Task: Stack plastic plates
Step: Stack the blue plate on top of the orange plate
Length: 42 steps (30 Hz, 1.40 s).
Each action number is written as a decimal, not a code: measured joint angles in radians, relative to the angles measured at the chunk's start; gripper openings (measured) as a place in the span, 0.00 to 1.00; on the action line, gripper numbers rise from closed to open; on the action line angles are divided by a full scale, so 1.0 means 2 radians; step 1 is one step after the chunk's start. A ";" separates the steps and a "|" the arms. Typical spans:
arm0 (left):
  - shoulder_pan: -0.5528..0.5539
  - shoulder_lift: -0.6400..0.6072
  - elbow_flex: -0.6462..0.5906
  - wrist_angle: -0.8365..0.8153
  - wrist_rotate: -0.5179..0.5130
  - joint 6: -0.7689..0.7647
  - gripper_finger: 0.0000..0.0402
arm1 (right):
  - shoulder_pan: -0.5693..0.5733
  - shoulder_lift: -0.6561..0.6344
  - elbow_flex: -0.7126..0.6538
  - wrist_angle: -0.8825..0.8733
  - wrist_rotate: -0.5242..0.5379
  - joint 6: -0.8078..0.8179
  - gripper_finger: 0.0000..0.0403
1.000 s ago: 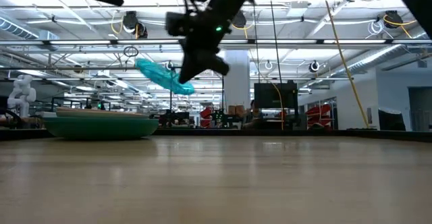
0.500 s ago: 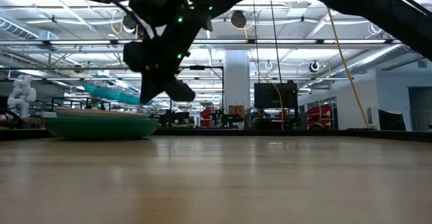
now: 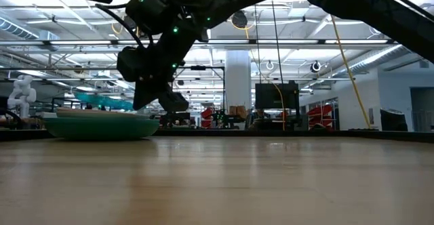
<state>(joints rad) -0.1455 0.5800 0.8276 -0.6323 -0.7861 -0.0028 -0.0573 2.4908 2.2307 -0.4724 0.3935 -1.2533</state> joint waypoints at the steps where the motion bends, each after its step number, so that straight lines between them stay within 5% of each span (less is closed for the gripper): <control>1: 0.000 0.000 0.000 0.000 0.000 0.000 0.27 | 0.000 0.000 0.000 0.003 0.000 0.000 0.02; 27: 0.000 0.000 0.000 0.000 0.000 -0.001 0.27 | -0.001 0.000 0.000 0.055 0.051 0.134 0.32; 42: 0.000 0.002 0.000 0.001 0.000 -0.001 0.27 | -0.006 -0.001 0.000 0.065 0.008 0.468 0.44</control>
<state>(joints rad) -0.1455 0.5846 0.8276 -0.6300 -0.7864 -0.0045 -0.0694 2.4889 2.2299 -0.3432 0.4098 -0.3180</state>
